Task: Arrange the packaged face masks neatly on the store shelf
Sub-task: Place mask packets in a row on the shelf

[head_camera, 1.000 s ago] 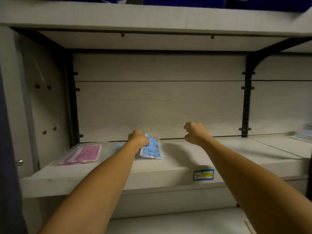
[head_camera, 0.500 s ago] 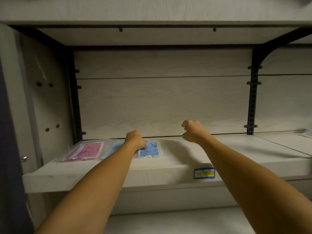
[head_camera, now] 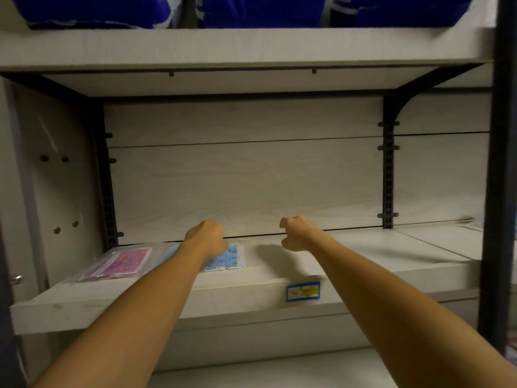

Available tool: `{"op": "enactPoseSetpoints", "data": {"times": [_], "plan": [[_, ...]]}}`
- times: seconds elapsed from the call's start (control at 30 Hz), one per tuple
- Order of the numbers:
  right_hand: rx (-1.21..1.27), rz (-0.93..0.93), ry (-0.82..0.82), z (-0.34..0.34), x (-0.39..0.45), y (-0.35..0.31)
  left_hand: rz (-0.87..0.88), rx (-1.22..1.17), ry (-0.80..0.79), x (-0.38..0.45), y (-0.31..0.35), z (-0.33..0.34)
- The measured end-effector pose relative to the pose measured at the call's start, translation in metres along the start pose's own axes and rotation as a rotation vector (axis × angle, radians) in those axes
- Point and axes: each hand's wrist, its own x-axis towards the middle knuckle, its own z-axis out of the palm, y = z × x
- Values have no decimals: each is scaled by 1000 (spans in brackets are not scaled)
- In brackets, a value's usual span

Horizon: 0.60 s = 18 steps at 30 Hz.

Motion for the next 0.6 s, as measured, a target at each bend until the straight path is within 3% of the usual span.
{"op": "enactPoseSetpoints", "data": {"times": [0.3,0.5,0.6], "plan": [[-58,54,24,-23,-66,23,99,-28,81,-50,42,-19],[-88,104,69,-34,-119,44,215,-76,255,-97,86,-19],[-97,123,72,-32,-148,55,259,-103,239,-118,110,-14]]}}
